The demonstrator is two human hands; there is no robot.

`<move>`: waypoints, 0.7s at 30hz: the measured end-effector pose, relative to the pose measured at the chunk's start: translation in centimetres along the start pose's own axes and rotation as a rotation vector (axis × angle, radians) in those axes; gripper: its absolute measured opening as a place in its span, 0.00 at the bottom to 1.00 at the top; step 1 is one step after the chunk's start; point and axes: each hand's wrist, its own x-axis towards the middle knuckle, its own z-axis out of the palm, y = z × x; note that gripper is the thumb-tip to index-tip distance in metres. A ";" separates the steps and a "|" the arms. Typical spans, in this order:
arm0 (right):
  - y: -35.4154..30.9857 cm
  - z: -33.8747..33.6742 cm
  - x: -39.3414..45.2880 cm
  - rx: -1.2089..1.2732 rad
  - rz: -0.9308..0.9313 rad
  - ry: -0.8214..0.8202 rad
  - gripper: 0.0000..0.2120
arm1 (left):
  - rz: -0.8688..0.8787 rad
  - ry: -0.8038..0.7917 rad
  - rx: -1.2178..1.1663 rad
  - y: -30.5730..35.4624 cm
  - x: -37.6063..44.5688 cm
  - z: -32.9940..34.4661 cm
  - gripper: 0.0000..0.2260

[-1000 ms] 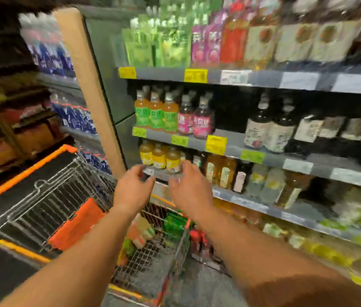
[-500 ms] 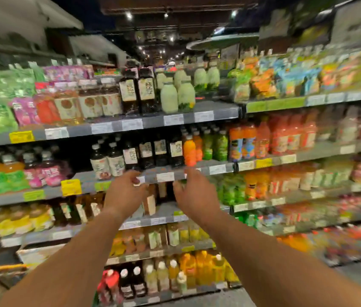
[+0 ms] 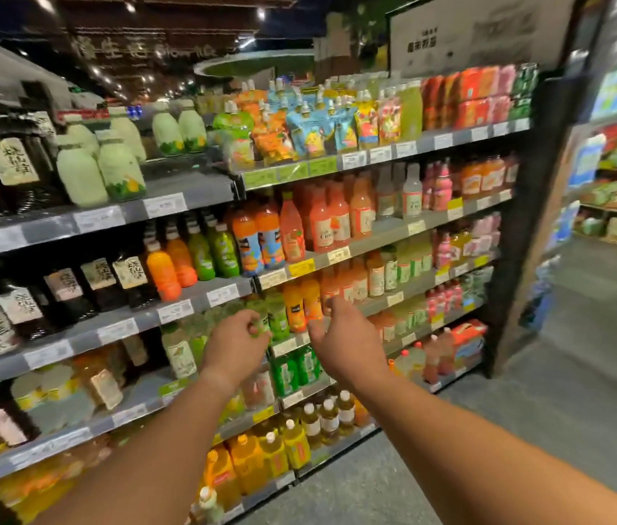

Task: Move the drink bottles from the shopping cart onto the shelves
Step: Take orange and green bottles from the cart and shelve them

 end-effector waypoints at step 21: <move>28.7 -10.1 16.3 -0.099 0.277 0.108 0.16 | 0.148 -0.197 -0.020 21.9 14.0 25.6 0.17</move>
